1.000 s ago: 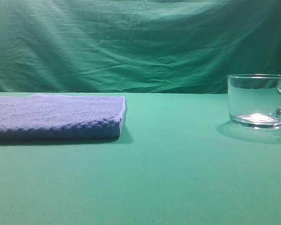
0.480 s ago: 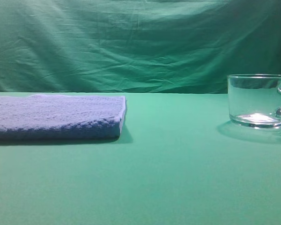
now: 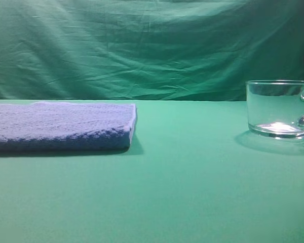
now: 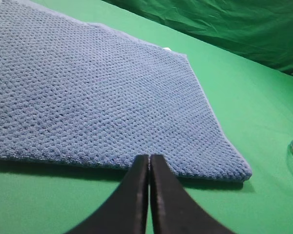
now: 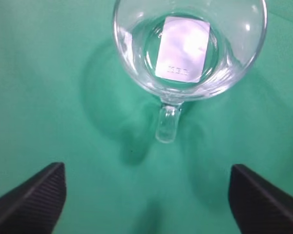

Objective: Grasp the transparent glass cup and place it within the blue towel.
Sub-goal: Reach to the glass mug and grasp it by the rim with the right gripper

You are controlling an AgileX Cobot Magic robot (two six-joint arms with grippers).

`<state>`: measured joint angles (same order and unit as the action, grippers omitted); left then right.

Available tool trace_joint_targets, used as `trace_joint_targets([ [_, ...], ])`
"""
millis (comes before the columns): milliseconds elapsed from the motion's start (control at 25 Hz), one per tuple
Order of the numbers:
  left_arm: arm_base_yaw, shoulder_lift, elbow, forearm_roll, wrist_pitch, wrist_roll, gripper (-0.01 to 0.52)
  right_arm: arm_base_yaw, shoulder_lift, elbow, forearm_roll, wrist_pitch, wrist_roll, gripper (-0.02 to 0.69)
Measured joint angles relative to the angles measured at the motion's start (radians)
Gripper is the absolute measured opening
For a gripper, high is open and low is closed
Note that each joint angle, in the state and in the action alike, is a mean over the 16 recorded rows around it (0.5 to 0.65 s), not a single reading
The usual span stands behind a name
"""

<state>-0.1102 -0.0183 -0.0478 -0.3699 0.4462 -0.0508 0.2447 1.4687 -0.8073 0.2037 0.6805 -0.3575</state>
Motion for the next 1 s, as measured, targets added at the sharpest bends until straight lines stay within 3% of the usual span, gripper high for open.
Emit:
trace_joint_targets([
  [400,0.0,0.0,0.0,0.0,0.0,0.0,0.0,0.001,0.113,-0.002,0.008,-0.144,-0.008,0.23],
  [560,0.0,0.0,0.0,0.0,0.0,0.0,0.0,0.012,0.125,-0.008,0.011,-0.167,-0.014,0.143],
  [720,0.0,0.0,0.0,0.0,0.0,0.0,0.0,0.044,0.13,-0.037,0.013,-0.168,-0.024,0.103],
  [1000,0.0,0.0,0.0,0.0,0.0,0.0,0.0,0.154,0.144,-0.186,0.021,-0.149,-0.038,0.102],
])
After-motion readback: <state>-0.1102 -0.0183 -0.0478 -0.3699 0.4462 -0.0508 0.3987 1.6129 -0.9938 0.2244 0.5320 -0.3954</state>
